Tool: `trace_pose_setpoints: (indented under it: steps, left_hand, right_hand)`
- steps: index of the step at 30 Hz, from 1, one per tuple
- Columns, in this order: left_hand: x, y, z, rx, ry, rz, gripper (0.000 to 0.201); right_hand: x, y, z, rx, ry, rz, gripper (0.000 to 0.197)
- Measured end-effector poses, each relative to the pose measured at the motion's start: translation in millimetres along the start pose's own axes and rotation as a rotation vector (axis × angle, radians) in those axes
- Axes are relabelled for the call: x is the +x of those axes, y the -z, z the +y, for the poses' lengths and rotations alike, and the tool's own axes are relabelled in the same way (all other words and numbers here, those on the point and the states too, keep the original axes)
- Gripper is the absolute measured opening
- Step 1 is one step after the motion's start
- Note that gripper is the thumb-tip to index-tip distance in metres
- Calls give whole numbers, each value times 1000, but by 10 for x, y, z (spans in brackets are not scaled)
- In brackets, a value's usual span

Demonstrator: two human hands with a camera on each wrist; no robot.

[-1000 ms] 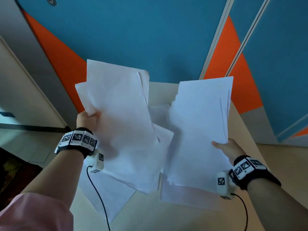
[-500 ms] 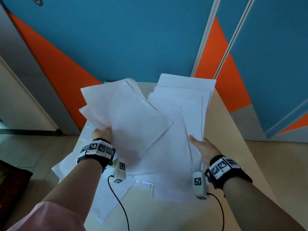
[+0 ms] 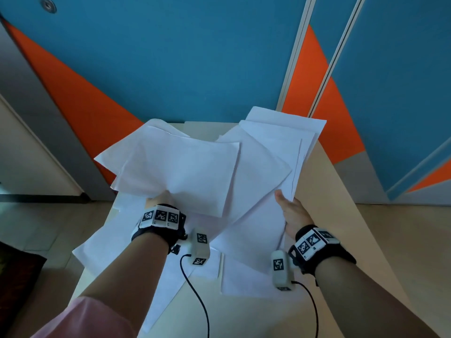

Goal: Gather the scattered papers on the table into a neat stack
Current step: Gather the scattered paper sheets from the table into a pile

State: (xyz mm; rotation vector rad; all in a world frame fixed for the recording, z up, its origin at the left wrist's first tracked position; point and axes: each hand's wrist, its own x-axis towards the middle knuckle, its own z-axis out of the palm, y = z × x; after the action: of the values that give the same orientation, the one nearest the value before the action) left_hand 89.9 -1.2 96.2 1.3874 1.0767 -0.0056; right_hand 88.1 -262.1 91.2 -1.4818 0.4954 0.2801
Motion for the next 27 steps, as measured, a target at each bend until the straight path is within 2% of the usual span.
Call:
trace_pose_setpoints:
  steps: [1,2,4,5,6,8,9,10,11,12,14,15,16,18,21,24,27]
  left_hand:
    - [7,-55,-31,22,-51,-45,45]
    - [8,-109,-47,-32,-51,-66,43]
    - [39,-186,-115,-49,-35,-50,32]
    - [49,-207,-125,-50,-16,-13,20]
    - [11,-222,-111,-67,10,37,13]
    - [-57,-239,-89,-85,10,95,12]
    - [-91,-250,-81,-84,-1,100,12]
    - [-104,-268,-71,-99,-3,100,14]
    - [-94,-279,-65,-134,-5,98,15]
    - [-132,-288,-48,-156,-9,108,19]
    - [-175,-300,-47,-143,-34,112,29]
    - [-165,-319,-73,-157,-55,99,29]
    - [-201,-327,-89,-175,-75,79,27]
    - [-187,-342,-158,-184,-114,59,29]
    - [-77,-303,-250,-144,-141,21,16]
    - [106,-185,-315,-22,-146,14,34]
    - [297,-15,-308,59,-116,37,41]
  right_hand:
    - [-18,-34,-21,7,7,17,67]
    - [-36,-61,-46,-8,14,30,60]
    - [-74,-99,-89,-26,42,74,38]
    - [-73,-109,-96,-29,65,76,41]
    - [-66,-113,-81,-27,74,80,61]
    - [-29,-114,-21,4,74,66,115]
    - [41,-100,28,24,89,55,129]
    - [5,-115,11,22,84,39,134]
    - [-46,-137,-23,11,81,23,131]
    - [-89,-163,-53,-1,97,17,118]
    - [-113,-197,-90,38,188,-14,67]
    - [-103,-198,-91,65,215,-48,47]
    - [-77,-194,-78,85,233,-68,38]
    - [-10,-162,-62,54,251,-49,37]
    - [109,-56,-87,-40,251,21,40]
    - [212,111,-70,-93,217,75,41]
    - [234,247,-72,-104,204,71,42]
